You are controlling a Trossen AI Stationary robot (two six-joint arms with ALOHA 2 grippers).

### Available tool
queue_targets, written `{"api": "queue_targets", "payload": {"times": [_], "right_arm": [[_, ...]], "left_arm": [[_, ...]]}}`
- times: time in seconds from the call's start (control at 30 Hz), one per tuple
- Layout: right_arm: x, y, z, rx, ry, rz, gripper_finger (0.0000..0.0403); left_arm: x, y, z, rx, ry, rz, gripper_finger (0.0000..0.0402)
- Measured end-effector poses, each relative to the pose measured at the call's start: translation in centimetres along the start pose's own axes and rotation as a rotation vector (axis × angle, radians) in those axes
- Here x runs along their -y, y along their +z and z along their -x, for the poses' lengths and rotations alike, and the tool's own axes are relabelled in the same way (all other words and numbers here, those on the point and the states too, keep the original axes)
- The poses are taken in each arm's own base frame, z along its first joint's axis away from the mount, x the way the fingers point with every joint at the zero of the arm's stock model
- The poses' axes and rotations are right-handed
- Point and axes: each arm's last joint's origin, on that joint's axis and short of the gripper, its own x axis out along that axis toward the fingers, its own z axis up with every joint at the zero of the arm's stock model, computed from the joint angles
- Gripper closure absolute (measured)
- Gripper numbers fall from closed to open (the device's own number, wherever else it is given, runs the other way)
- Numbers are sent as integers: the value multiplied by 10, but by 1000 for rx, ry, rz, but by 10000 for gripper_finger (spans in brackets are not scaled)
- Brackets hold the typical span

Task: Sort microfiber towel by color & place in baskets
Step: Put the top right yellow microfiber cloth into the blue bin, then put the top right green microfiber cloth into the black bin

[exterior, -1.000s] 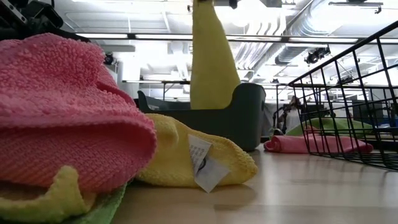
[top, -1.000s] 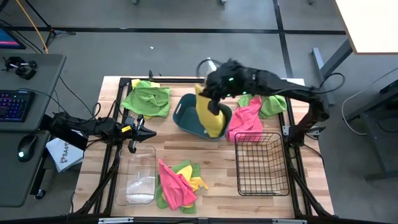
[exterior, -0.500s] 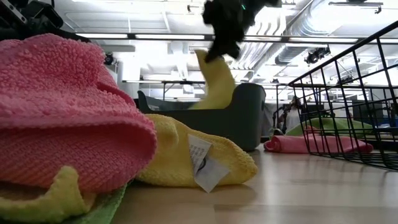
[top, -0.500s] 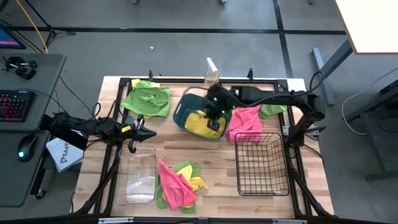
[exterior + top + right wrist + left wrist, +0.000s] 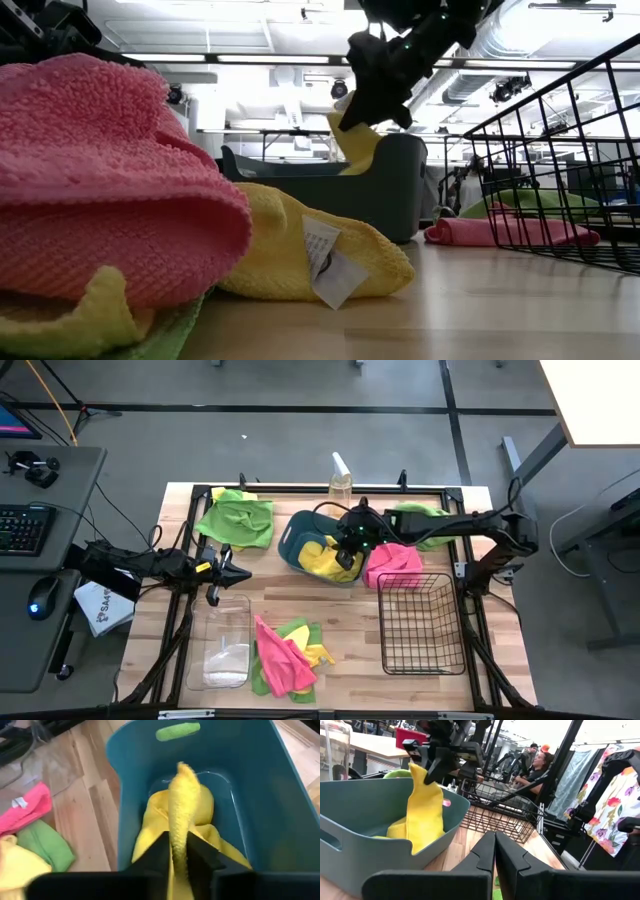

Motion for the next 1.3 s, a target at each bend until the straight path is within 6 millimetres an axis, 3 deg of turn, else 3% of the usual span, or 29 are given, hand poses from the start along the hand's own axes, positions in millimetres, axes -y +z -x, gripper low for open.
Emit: {"api": "queue_targets", "payload": {"times": [0.2, 0.37, 0.5, 0.73, 0.83, 1.0, 1.3], "right_arm": [[-5, 14, 11, -11, -10, 81, 204], [-12, 34, 32, -37, -15, 164, 102], [-18, 48, 49, -47, -17, 192, 64], [-21, 56, 60, -57, -10, 212, 57], [-7, 48, 66, -147, -150, 205, 57], [35, 23, 84, -265, -377, 75, 57], [127, -56, 120, -271, -731, -504, 57]], "left_arm": [[0, 0, 0, 0, 1, 0, 401], [0, 0, 0, 0, 0, 0, 402], [0, 0, 0, 1, 0, 0, 402], [0, 0, 0, 0, 0, 0, 401], [0, 0, 0, 0, 0, 0, 401], [0, 0, 0, 0, 0, 0, 401], [0, 0, 0, 0, 0, 0, 402]]}}
